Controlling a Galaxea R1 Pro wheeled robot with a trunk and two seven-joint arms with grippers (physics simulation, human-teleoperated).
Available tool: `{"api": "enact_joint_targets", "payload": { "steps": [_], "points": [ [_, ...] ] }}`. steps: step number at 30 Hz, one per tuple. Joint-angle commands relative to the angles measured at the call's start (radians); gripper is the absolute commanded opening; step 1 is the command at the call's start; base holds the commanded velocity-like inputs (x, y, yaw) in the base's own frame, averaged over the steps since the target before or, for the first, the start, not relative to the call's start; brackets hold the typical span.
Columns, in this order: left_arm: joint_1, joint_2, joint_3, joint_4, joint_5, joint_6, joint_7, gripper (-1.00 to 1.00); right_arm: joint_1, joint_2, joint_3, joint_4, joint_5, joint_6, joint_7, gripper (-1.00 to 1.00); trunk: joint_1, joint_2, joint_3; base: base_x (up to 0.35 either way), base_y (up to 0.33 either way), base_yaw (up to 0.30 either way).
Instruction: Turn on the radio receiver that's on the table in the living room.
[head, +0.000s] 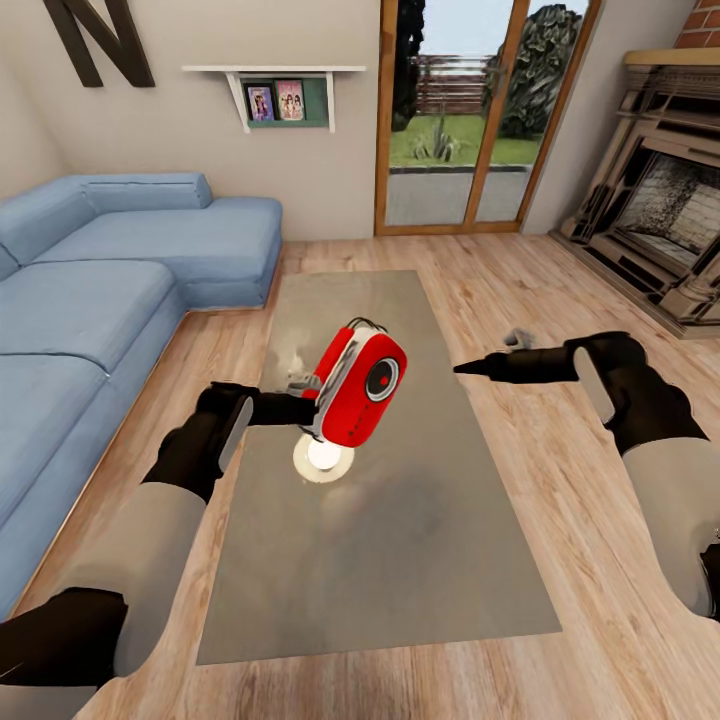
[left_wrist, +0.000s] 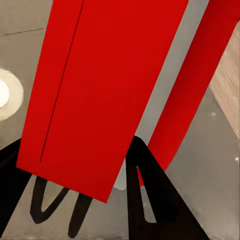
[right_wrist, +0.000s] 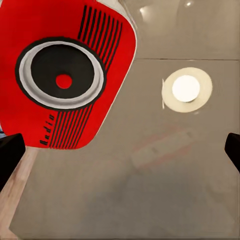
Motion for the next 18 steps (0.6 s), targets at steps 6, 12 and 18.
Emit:
{"api": "enact_joint_targets", "payload": {
  "steps": [6, 12, 18],
  "points": [
    [0.036, 0.022, 0.015, -0.003, -0.083, -0.002, 0.005, -1.00, 0.000, 0.020, 0.005, 0.010, 0.024, 0.000, -0.003, 1.00, 0.000, 0.000, 0.000, 0.000, 0.000, 0.000],
    [0.072, 0.031, 0.018, -0.008, -0.148, -0.001, 0.004, -1.00, 0.001, 0.021, 0.006, 0.010, 0.046, 0.000, -0.002, 1.00, 0.000, 0.000, 0.000, 0.000, 0.000, 0.000],
    [0.107, 0.021, 0.019, -0.012, -0.183, -0.001, 0.004, -1.00, 0.000, 0.025, 0.009, 0.010, 0.046, 0.000, -0.002, 1.00, 0.000, 0.000, 0.000, 0.000, 0.000, 0.000]
  ]
}}
